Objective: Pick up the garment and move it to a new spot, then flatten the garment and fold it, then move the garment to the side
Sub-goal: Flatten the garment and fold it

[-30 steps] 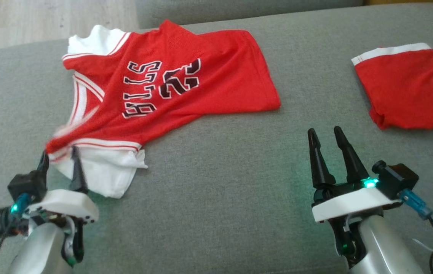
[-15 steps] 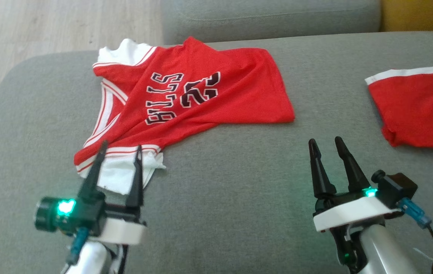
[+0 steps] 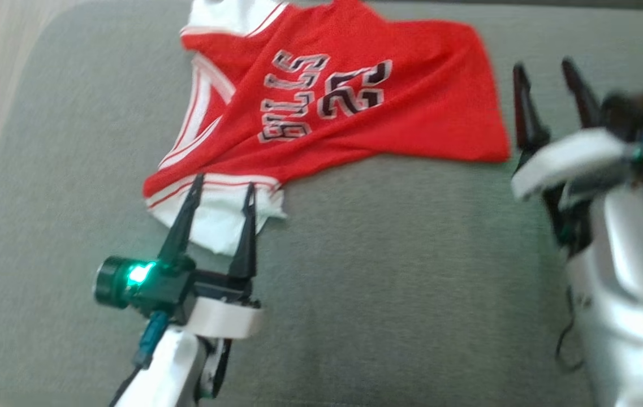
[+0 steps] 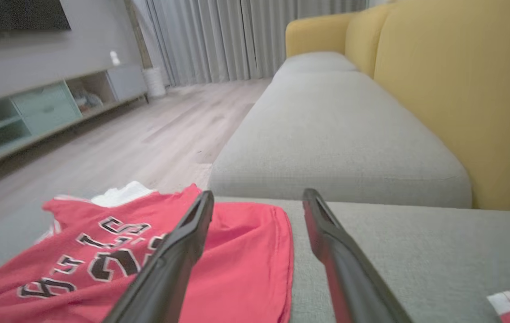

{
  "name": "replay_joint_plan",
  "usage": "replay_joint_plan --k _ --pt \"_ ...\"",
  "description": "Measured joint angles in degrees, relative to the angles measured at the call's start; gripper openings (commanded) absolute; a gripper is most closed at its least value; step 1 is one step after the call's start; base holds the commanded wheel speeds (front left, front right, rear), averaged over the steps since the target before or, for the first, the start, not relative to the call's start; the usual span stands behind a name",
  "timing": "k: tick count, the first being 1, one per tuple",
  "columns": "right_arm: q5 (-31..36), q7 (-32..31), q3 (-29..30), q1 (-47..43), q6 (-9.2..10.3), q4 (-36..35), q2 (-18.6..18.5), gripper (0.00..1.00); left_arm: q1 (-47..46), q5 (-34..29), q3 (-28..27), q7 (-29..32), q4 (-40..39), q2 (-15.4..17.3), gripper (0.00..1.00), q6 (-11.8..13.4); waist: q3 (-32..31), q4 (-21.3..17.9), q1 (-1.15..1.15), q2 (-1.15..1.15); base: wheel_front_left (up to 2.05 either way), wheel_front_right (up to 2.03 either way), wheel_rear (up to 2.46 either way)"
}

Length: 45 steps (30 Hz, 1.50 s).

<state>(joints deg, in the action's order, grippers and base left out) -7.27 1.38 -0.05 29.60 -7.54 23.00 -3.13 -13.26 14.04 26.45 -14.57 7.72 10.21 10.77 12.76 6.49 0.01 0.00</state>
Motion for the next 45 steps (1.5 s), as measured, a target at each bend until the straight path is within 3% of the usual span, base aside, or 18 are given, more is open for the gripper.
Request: replay_joint_plan --k 5,14,15,16,17,22,28,32,37,45 --pt "5.49 -11.14 6.35 10.4 0.0 15.01 -3.33 1.0 -2.13 -1.05 1.3 -0.13 2.67 -3.31 1.0 -2.41 3.76 4.81 0.01 0.0 0.0 0.0 0.0" --pt "9.47 -18.73 10.78 18.01 0.0 30.15 -5.05 1.0 -3.92 -2.36 1.54 -0.13 4.57 -5.86 1.0 -4.3 6.47 10.01 0.0 0.0 0.0 0.0 0.0" --pt "9.51 -19.09 11.02 18.9 0.0 31.25 -5.33 0.86 -3.98 -2.56 1.52 -0.13 4.64 -5.97 1.0 -4.32 6.6 10.4 -0.01 0.0 0.0 0.0 0.0" --pt "9.82 -19.39 11.13 19.83 0.0 32.28 -5.82 0.24 -3.97 -2.58 1.49 -0.13 4.75 -6.05 1.0 -4.61 6.67 10.69 -0.01 0.0 0.0 0.0 0.0" --pt "10.21 -19.4 11.21 20.67 0.0 33.29 -6.33 0.0 -3.96 -2.58 1.47 -0.13 4.89 -6.12 1.0 -4.83 6.68 10.88 -0.01 0.0 0.0 0.0 0.0" --pt "9.73 -15.14 10.11 21.47 0.0 36.8 -6.05 0.0 -3.92 -3.24 0.85 -0.13 5.21 -6.58 1.0 -5.28 6.01 10.37 -0.01 0.0 0.0 0.0 0.0" --pt "6.16 -3.1 1.7 21.09 0.0 36.16 -4.38 0.0 -3.81 -4.08 -0.85 -0.13 5.46 -6.6 1.0 -5.81 3.8 8.12 -0.01 0.0 0.0 0.0 0.0" --pt "2.18 1.38 -3.31 19.0 0.0 33.98 -4.5 0.0 -2.43 -4.59 -1.99 -0.13 4.99 -6.37 1.0 -6.08 2.28 5.67 -0.02 0.0 0.0 0.0 0.0" --pt "-1.67 2.68 -6.75 18.24 0.0 31.41 -6.73 0.0 -1.05 -5.09 -2.26 -0.13 4.83 -6.3 1.0 -6.84 1.55 3.81 -0.02 0.0 0.0 0.0 0.0" --pt "-2.24 -0.57 -6.25 26.28 0.0 32.74 -11.18 0.0 -1.82 -5.5 -1.37 -0.13 4.81 -6.84 1.0 -7.77 3.28 7.55 -0.01 0.0 0.0 0.0 0.0"
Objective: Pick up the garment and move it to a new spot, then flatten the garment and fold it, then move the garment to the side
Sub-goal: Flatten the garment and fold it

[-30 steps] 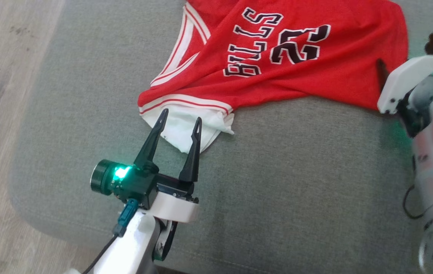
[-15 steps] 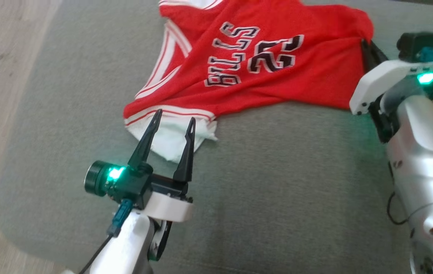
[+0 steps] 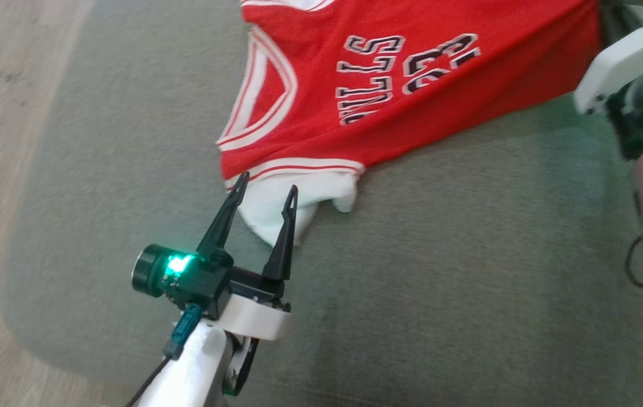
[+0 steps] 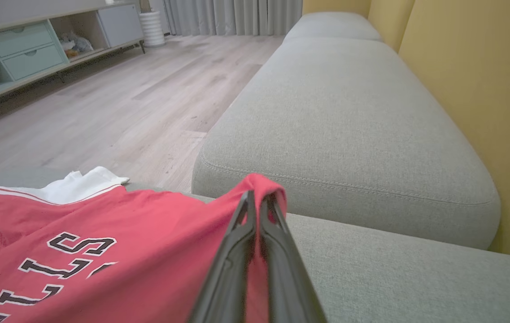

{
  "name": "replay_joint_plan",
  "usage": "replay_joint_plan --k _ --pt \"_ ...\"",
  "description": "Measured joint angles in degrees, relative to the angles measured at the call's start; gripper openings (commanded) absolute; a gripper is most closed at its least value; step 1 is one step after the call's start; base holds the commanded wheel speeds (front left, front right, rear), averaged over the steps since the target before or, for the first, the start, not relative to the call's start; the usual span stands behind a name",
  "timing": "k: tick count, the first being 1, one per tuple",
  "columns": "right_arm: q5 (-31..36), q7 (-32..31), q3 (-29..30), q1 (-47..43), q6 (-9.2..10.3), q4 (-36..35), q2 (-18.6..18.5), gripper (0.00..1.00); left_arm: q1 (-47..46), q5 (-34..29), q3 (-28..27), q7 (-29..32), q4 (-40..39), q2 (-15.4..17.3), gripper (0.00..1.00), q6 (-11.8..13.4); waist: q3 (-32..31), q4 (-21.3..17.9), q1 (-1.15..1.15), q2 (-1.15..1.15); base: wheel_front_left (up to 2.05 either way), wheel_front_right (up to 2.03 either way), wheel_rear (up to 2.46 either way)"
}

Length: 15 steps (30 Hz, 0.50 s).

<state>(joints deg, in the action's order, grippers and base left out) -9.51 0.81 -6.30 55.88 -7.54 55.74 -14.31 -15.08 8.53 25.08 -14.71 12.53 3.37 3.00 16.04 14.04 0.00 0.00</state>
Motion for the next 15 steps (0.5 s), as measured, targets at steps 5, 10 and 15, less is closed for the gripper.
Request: replay_joint_plan --k 5,10,15 --pt "3.11 -2.15 2.14 2.72 0.0 5.49 -3.0 0.0 -0.08 0.08 0.88 0.0 0.02 -0.33 1.0 0.0 1.06 3.83 0.0 0.0 0.0 0.0 0.0" --pt "7.44 -3.44 4.57 6.29 0.0 10.55 -5.44 0.0 -0.13 0.51 1.49 0.0 0.02 -0.46 1.0 -0.02 2.52 7.62 0.0 0.0 0.0 0.0 0.0" --pt "11.69 -3.42 5.61 8.87 0.0 13.93 -7.22 0.4 -0.96 0.67 2.94 0.0 0.03 -0.64 1.0 -0.05 4.16 10.99 0.0 0.0 0.0 0.0 0.0"
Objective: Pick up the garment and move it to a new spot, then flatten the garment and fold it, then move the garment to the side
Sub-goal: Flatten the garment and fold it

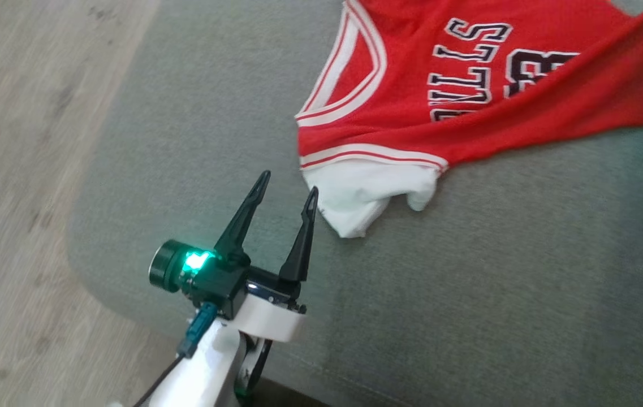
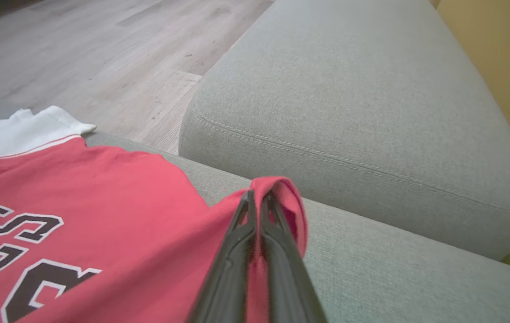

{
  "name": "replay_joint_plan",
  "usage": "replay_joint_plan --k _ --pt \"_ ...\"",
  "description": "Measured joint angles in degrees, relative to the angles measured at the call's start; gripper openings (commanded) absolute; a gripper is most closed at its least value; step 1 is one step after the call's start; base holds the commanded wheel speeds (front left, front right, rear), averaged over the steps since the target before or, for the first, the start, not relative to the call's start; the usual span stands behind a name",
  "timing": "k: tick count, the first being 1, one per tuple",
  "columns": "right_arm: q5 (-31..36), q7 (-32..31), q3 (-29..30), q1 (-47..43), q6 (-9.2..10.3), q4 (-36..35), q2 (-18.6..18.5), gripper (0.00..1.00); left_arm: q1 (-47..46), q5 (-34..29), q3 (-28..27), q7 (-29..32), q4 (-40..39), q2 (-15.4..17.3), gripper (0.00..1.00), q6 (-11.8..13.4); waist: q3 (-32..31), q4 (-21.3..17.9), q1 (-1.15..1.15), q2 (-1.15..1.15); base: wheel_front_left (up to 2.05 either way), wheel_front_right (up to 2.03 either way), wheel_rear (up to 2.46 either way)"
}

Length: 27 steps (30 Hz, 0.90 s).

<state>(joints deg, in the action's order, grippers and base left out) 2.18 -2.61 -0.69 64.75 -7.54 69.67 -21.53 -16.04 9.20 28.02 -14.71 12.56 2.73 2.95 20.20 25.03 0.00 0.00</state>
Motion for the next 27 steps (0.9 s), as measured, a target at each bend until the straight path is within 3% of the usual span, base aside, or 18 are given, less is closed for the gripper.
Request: replay_joint_plan --k 1,6,12,21,27 --pt "0.0 0.0 0.0 0.0 0.0 0.0 0.0 1.0 0.0 0.0 0.0 0.0 0.0 0.0 1.0 0.0 0.0 0.0 0.0 0.0 0.0 0.0 0.0" --pt "4.31 0.48 3.9 0.37 0.0 1.79 -1.2 1.0 -0.79 0.93 0.16 0.0 -0.05 -0.04 1.0 0.08 1.53 1.62 0.01 0.0 0.0 0.0 0.0" --pt "6.73 5.25 8.08 0.04 0.0 1.82 1.52 1.0 -0.82 0.88 -0.36 0.0 0.02 -0.07 1.0 0.58 0.5 -0.73 0.0 0.0 0.0 0.0 0.0" --pt "7.48 15.13 9.38 -6.87 0.0 0.97 10.26 1.0 -0.74 0.27 -4.36 0.0 0.35 1.13 1.0 0.58 -3.69 -8.44 0.0 0.0 0.0 0.0 0.0" --pt "1.59 16.82 10.09 -13.06 0.0 -6.97 17.01 1.0 1.57 0.29 -6.2 0.0 0.97 2.77 1.0 0.57 -6.94 -14.98 -0.01 0.0 0.0 0.0 0.0"
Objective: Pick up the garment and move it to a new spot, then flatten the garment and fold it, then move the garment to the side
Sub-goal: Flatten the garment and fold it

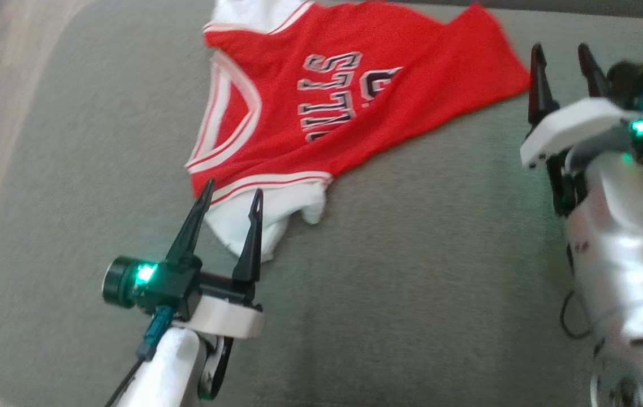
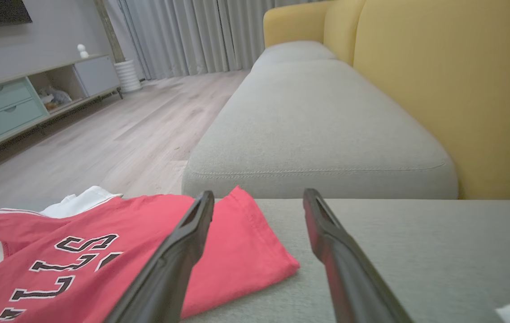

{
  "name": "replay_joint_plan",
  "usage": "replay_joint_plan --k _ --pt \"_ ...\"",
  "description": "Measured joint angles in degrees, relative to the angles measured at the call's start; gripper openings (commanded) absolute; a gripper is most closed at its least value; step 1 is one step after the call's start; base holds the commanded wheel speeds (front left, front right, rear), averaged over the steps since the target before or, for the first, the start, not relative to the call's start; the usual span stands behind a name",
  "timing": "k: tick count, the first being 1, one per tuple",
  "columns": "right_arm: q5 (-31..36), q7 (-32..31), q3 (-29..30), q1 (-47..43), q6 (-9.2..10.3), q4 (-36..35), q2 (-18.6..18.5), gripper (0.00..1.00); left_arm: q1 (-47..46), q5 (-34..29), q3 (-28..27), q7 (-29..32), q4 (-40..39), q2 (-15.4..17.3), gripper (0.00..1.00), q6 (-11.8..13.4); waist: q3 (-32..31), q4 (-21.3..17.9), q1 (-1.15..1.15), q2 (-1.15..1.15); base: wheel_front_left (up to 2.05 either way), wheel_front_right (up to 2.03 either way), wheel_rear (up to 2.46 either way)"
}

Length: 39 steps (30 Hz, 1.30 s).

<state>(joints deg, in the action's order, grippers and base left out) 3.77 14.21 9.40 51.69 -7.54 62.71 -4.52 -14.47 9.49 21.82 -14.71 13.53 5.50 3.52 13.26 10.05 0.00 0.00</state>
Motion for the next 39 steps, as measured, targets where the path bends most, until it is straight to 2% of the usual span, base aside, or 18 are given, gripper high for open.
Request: replay_joint_plan --k 3,7,8,11,16,22,28,35,39 --pt "-4.34 0.04 -2.71 -6.79 0.0 -8.13 0.42 1.0 1.68 0.01 -0.67 0.0 0.33 0.14 1.0 -0.01 -1.68 -3.06 0.0 0.0 0.0 0.0 0.0" --pt "-14.52 0.16 -9.69 -18.65 0.0 -18.34 0.58 1.0 3.26 0.85 -1.77 0.0 0.87 0.62 1.0 -0.55 -3.67 -6.52 -0.01 0.0 0.0 0.0 0.0" --pt "-14.88 0.16 -11.52 -24.21 0.0 -23.18 0.92 1.0 3.58 1.14 -2.24 0.0 0.98 0.96 1.0 -0.53 -4.4 -8.13 -0.01 0.0 0.0 0.0 0.0" --pt "-15.63 0.16 -13.02 -30.43 0.0 -28.84 0.93 1.0 3.68 1.14 -3.49 0.0 0.99 1.41 1.0 -0.52 -5.12 -10.12 -0.01 0.0 0.0 0.0 0.0" --pt "-16.48 0.16 -13.52 -35.19 0.0 -33.5 1.01 1.0 4.15 1.14 -3.56 0.0 1.08 1.33 1.0 -0.54 -5.26 -11.64 -0.01 0.0 0.0 0.0 0.0" --pt "-16.1 -0.19 -12.17 -34.77 0.0 -35.35 1.16 1.0 4.06 0.83 -3.49 0.0 1.1 1.11 1.0 -1.09 -3.41 -10.55 0.0 0.0 0.0 0.0 0.0" --pt "-13.19 -4.32 -8.03 -28.72 0.0 -33.86 1.22 1.0 2.48 0.54 -3.31 0.0 1.49 0.73 1.0 -1.64 -0.99 -8.35 0.01 0.0 0.0 0.0 0.0" --pt "-7.45 -11.99 0.18 -15.57 0.0 -24.58 1.2 1.0 -0.83 0.02 -2.13 0.0 2.48 -0.99 1.0 -2.53 2.55 -3.47 0.01 0.0 0.0 0.0 0.0" --pt "-1.62 -14.85 6.24 -9.94 0.0 -18.29 1.14 1.0 -1.02 0.02 -1.29 0.0 2.83 -1.77 1.0 -2.58 4.33 -0.44 0.01 0.0 0.0 0.0 0.0"
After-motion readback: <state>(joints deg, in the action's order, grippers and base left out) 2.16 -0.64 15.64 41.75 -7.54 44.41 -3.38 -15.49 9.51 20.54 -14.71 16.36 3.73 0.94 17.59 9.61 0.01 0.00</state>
